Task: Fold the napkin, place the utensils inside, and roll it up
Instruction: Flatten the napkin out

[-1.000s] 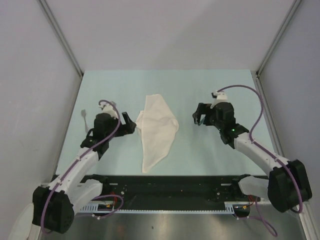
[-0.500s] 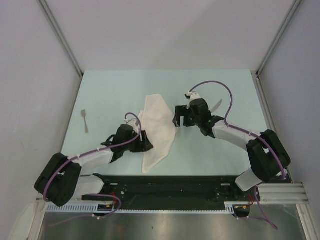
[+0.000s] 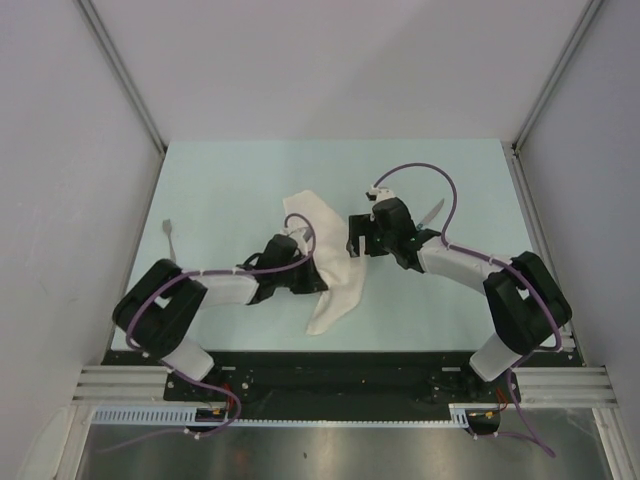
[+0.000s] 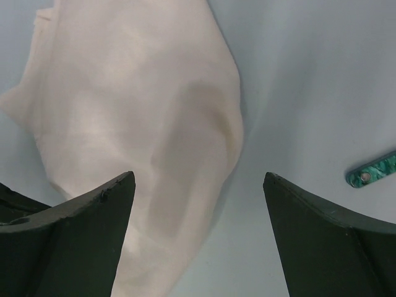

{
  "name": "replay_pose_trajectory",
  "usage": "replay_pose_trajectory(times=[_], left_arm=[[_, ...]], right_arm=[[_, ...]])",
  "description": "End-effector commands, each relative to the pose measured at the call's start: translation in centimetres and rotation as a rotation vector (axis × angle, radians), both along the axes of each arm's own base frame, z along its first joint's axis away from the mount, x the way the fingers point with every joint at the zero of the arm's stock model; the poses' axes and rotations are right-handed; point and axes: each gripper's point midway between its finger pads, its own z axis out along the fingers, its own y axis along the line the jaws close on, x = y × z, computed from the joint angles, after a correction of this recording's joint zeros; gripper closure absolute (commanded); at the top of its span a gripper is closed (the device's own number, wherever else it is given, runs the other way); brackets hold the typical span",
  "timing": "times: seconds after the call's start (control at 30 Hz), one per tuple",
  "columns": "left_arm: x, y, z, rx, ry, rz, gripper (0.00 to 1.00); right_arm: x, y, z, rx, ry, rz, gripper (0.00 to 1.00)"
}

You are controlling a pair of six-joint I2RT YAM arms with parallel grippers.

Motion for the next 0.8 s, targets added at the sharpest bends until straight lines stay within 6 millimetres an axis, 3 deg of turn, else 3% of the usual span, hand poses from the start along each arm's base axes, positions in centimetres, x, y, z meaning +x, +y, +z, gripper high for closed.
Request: replay_pose_trajectory(times=[0.0,0.1,0.13,0.17,0.23,0.27,0.33,0.37,0.4,0.43,0.47,0.57,0.67,0.77], left_arm=[[2.6,-8.5,6.1,-0.185,-0.099,-0.145,1.0],[3.3,-13.2,8.4,-0.275,-0.106,-0.238,0.94],[3.3,-14.0,9.2,-0.301,-0.105,-0.263,0.73],[4.0,-14.9,10.8,-0.333,-0.131,-0.272,0.63],[4.9,-14.8,11.9,-0.315,-0.172,-0.266,0.39],[6.2,-14.4,12.9,-0.293,-0.218,-0.237,0.34],[8.1,-11.6,13.7,-0.207,-0.275,-0.179,0.27],[10.4,-8.8,13.3,-0.155,-0.292,-0.092,0.25],[11.1,-6.8,13.7,-0.124,-0.308,-0.052,0.25],[12.0,-4.9,13.2,-0.095,-0.304,-0.005,0.24],[13.6,-1.5,11.9,-0.04,-0.291,0.083,0.23],[15.3,4.0,9.6,0.084,-0.261,0.166,0.23],[15.6,7.6,6.7,0.191,-0.196,0.205,0.23],[16.5,9.5,5.2,0.214,-0.166,0.238,0.25]], right_arm=[[1.3,-2.3,3.6,-0.007,-0.061,-0.1,0.1],[1.4,-5.1,4.6,-0.029,-0.068,-0.171,0.1],[1.2,-6.2,4.7,-0.046,-0.064,-0.197,0.1],[1.4,-7.4,5.1,-0.051,-0.07,-0.228,0.1],[0.9,-9.0,6.1,-0.061,-0.081,-0.257,0.09],[0.6,-9.6,6.3,-0.065,-0.079,-0.269,0.09],[-0.4,-10.7,6.8,-0.069,-0.074,-0.285,0.09],[-0.8,-10.8,6.7,-0.071,-0.063,-0.284,0.09],[-1.3,-10.7,6.7,-0.059,-0.053,-0.283,0.09],[-2.4,-10.7,6.1,-0.053,-0.02,-0.27,0.09],[-3.0,-10.6,5.6,-0.048,0.001,-0.265,0.09],[-5.8,-10.3,3.2,-0.07,0.092,-0.249,0.1],[-8.6,-11.2,0.7,-0.12,0.209,-0.288,0.14],[-11.1,-12.5,-0.7,-0.154,0.302,-0.342,0.18]])
